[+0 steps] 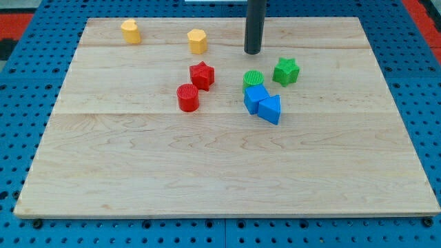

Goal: Move the red star into the yellow hexagon

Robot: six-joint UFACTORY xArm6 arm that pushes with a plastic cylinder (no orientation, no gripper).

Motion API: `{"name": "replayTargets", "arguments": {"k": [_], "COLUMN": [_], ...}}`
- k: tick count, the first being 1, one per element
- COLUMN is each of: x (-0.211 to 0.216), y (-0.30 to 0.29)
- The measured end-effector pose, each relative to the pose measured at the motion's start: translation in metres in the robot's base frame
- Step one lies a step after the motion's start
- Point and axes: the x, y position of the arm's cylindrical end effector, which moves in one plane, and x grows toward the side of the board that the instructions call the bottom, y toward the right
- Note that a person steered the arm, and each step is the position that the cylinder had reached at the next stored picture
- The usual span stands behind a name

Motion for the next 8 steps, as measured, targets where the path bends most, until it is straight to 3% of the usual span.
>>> {"name": "replayTargets", "arguments": {"k": [1,2,3,4,6,7,8], "x": [0.041,0.093,0.082,0.025,0.094,0.133,0.081], "y": [0.071,0.046,0.044,-0.02,-0.079,-0.074,-0.136]}}
